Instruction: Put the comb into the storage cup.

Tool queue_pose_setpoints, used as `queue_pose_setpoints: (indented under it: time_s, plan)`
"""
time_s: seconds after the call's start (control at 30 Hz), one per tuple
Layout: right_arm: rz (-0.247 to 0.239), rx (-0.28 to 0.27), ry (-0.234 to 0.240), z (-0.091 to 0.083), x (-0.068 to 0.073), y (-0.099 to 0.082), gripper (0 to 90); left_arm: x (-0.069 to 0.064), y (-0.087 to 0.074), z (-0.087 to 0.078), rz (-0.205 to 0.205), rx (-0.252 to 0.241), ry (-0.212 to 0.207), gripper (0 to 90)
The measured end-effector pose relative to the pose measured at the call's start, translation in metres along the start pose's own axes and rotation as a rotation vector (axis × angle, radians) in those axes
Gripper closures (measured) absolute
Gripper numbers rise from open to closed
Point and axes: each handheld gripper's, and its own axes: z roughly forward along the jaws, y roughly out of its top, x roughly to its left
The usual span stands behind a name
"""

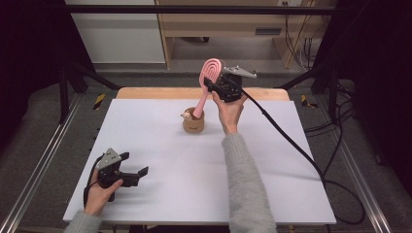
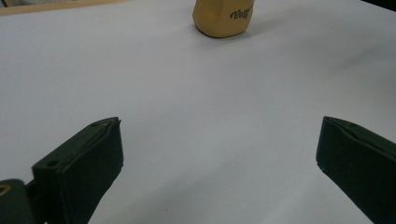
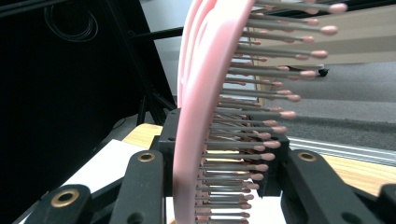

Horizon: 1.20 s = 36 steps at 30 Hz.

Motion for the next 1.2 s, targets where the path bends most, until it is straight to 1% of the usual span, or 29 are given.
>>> queue_pose_setpoints:
  time_s: [0.1,0.27,0.5,1.2]
  plan:
    - [0.005,0.002,0.002,0.003,-0.001,-0.002,62.6,0.000,0.000,0.000,0.001,0.002,0.001,0.7]
    - [0.004,0.009,-0.014,0.009,-0.002,-0.005,62.6,0.000,0.000,-0.001,0.001,-0.001,0.000,0.6]
    - [0.005,0.016,-0.020,0.015,-0.002,-0.010,62.5,0.000,0.000,0.000,0.001,-0.001,0.001,0.6]
    - [0.018,0.038,-0.027,0.028,0.001,-0.027,62.5,0.000,0.000,-0.001,0.000,-0.002,-0.001,0.7]
